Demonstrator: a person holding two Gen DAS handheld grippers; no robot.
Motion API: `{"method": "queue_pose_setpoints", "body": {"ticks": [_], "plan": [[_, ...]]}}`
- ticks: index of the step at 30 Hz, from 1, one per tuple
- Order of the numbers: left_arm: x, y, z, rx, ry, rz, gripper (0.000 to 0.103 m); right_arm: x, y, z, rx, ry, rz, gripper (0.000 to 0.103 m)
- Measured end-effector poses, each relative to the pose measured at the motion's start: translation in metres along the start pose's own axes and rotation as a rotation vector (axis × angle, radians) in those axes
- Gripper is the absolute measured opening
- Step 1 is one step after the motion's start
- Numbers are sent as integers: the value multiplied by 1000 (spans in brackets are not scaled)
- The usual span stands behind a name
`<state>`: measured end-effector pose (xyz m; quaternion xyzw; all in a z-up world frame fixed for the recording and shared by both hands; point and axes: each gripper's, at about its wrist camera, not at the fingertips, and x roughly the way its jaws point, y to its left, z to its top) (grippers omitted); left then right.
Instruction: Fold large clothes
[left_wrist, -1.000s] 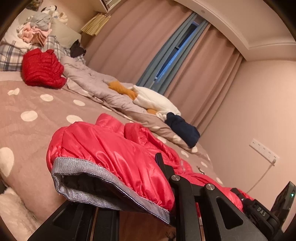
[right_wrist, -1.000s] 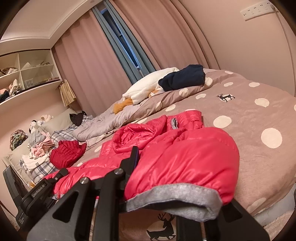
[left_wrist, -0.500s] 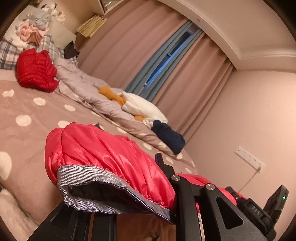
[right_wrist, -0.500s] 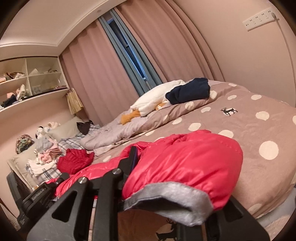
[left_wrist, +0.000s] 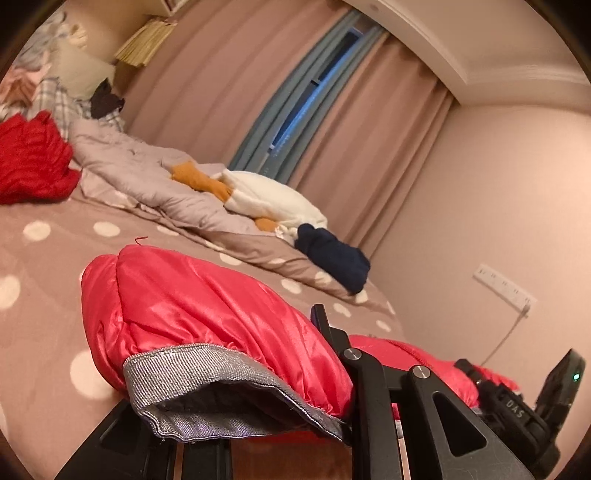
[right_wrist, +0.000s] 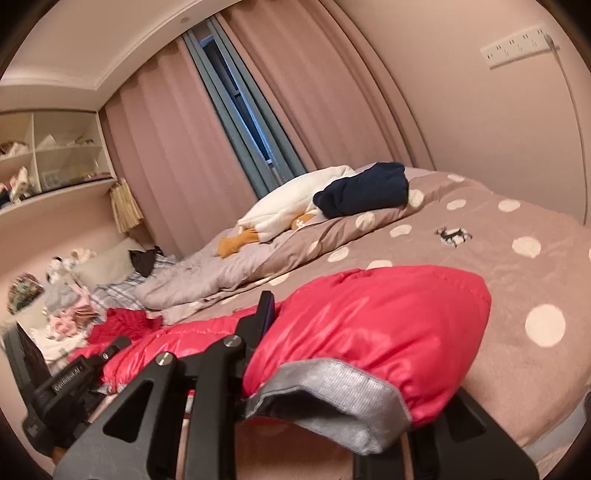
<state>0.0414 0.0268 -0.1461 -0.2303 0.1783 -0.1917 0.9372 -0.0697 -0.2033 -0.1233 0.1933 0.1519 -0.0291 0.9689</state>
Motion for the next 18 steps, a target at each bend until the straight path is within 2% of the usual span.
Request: {"method": "queue_pose_setpoints", "body": {"ticks": [6,14,18], "plan": [[38,-4,4,100,49,64,18,41,-7,12,37,11,-30,20],[52,11,-1,31,68,37,18,64,-2,13,-2,25,-72,20],[61,11,-5,49,102,64,18,73,-1,11,-18,38,-93,20]]}}
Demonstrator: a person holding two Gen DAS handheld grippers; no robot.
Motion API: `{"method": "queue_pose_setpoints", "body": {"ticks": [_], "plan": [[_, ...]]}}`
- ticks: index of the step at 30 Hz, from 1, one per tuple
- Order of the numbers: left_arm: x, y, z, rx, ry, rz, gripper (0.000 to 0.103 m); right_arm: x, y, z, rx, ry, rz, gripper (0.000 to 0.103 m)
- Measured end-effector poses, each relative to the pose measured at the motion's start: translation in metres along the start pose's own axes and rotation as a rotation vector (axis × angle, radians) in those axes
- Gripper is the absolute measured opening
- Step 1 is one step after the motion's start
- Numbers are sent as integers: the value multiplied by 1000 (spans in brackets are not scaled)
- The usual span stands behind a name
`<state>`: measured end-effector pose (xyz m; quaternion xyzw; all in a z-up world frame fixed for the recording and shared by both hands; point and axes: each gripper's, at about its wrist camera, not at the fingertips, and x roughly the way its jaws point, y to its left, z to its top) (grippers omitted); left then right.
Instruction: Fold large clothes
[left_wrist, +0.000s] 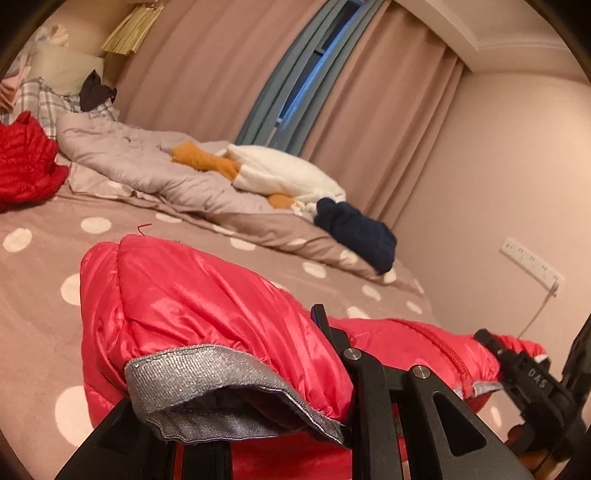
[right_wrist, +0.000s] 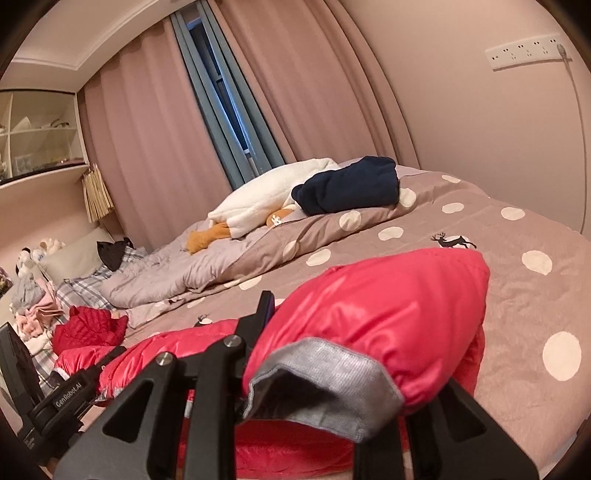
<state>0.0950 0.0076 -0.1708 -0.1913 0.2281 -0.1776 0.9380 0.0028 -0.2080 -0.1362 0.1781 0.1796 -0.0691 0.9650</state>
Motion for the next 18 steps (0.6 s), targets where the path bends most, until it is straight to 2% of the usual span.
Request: {"method": "queue_pose_setpoints", "body": {"ticks": [9,14,18], "plan": [[14,-5,8,23,40,18,18,17,-8,1,18,26,-17,20],[24,-3,-2,43,60,56,18,29,-7,-1,4,59,-29,20],[27,-1,-4,35,66,57,18,34,-8,-4,1,64,-31,20]]}}
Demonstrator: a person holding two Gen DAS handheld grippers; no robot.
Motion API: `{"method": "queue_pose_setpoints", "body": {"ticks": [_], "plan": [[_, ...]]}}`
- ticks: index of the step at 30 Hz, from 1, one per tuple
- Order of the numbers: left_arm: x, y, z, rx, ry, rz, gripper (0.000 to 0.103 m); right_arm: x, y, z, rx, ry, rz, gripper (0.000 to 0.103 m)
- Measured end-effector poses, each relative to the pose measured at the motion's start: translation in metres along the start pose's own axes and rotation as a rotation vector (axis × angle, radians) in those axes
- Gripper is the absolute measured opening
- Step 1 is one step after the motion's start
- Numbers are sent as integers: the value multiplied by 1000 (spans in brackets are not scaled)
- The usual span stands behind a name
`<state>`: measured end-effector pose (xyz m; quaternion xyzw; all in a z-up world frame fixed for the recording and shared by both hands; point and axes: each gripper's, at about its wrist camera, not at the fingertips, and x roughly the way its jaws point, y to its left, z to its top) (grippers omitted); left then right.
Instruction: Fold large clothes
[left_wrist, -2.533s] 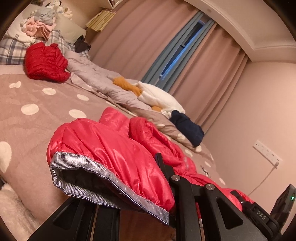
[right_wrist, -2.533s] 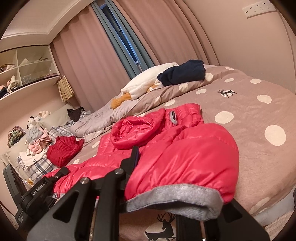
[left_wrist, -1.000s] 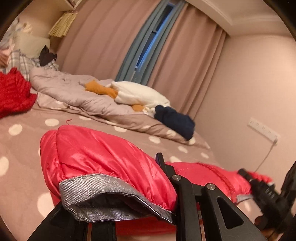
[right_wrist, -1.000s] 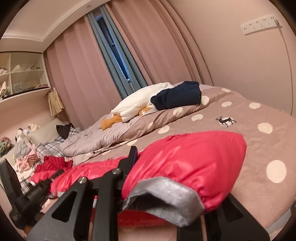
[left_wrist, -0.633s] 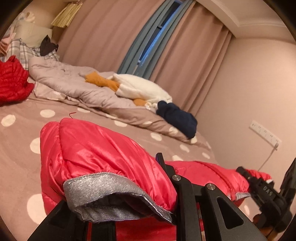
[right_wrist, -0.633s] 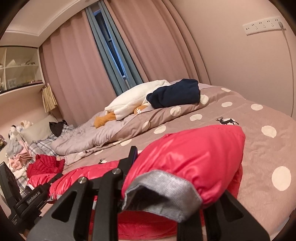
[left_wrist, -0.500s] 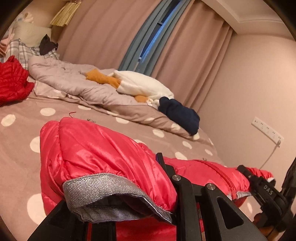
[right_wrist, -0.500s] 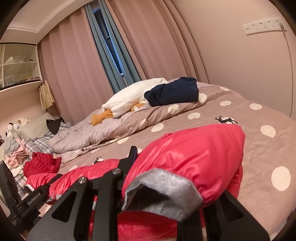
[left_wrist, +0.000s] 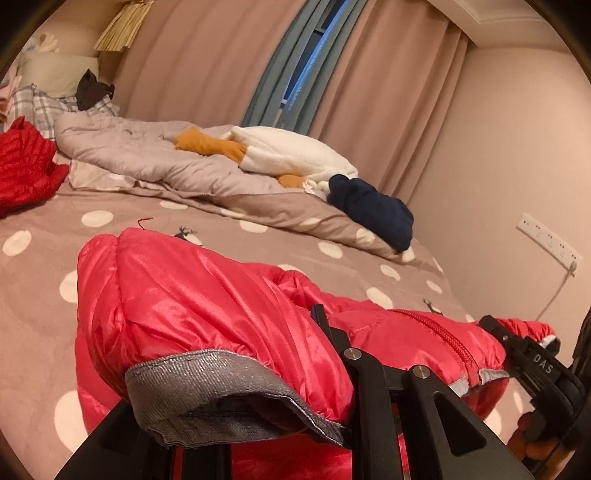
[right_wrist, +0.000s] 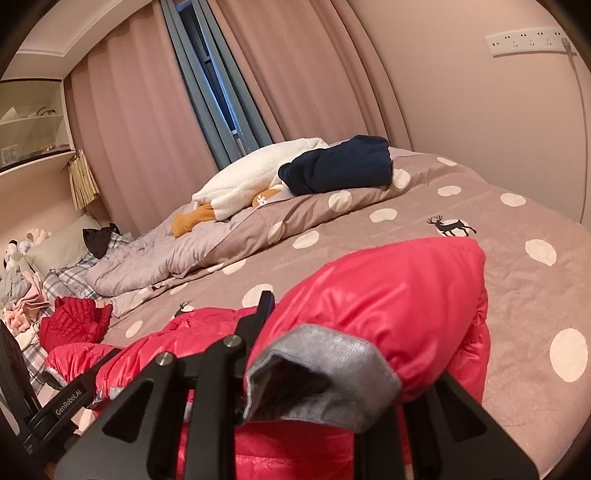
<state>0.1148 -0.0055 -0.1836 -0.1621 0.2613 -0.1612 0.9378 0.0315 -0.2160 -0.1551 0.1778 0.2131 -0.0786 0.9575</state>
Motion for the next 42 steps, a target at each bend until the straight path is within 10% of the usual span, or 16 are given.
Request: {"method": "queue_pose_setpoints", "body": {"ticks": [42], "plan": [[20,7,0,-41,41,7,18,17,2,-10,-1,30,-35,23]]}}
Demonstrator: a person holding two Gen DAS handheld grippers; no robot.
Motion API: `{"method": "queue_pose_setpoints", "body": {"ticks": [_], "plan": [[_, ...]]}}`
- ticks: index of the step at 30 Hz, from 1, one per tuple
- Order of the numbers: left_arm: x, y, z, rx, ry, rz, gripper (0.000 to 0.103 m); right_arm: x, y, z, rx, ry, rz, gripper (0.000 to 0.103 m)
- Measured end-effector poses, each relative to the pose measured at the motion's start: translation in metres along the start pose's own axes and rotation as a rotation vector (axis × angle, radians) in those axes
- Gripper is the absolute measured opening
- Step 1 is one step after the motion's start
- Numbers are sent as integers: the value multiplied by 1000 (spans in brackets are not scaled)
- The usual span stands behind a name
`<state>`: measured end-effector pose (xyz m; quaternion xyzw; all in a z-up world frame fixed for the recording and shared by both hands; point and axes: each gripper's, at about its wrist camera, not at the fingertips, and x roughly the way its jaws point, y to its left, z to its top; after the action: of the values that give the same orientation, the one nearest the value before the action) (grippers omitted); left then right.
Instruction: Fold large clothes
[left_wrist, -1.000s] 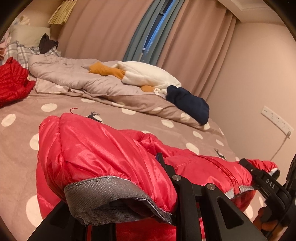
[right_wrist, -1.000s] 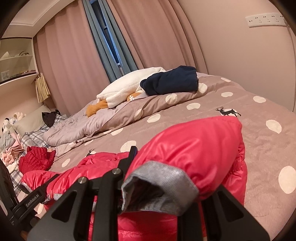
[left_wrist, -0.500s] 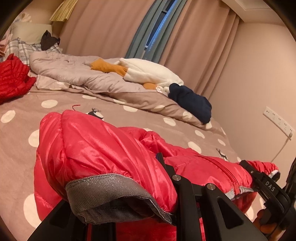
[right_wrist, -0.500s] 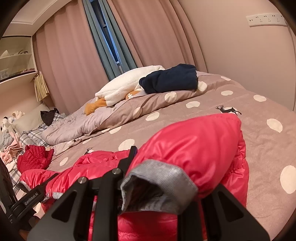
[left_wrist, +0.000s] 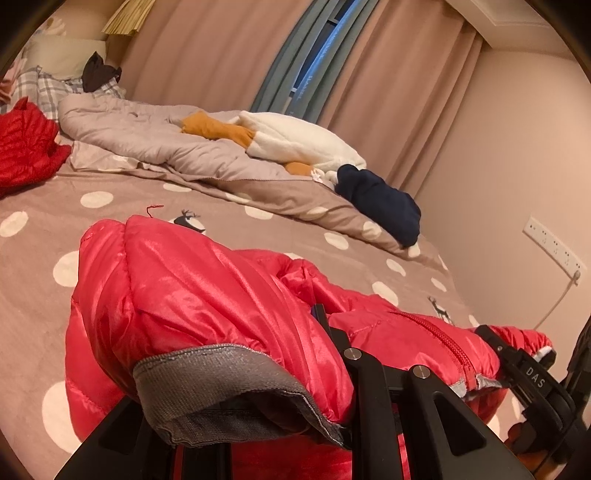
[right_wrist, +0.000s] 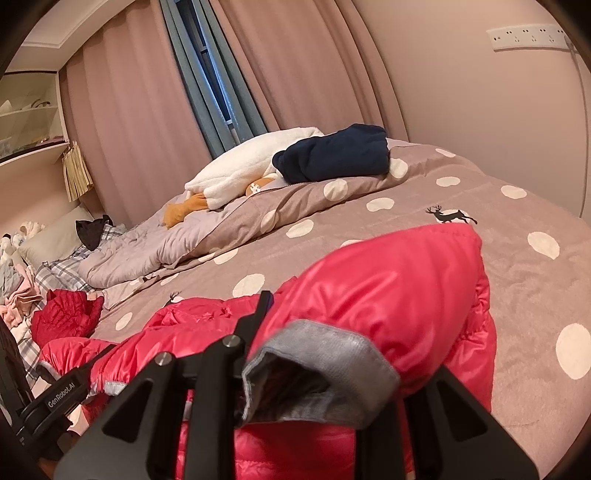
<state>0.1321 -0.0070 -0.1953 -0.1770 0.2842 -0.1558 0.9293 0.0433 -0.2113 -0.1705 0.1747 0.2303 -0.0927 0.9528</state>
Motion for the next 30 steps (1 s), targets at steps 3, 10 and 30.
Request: {"method": "queue_pose_setpoints", "body": {"ticks": [3,10,30], "plan": [[0,0,0,8,-1,6,19,0,-3,0,11,2,3,23],[2,-2,-2,14,9,15,29,0,-5,-2,28,7,-1,24],[2,-1,-1,-7,-1,11,63,0,-8,-2,57,15,-2,46]]}}
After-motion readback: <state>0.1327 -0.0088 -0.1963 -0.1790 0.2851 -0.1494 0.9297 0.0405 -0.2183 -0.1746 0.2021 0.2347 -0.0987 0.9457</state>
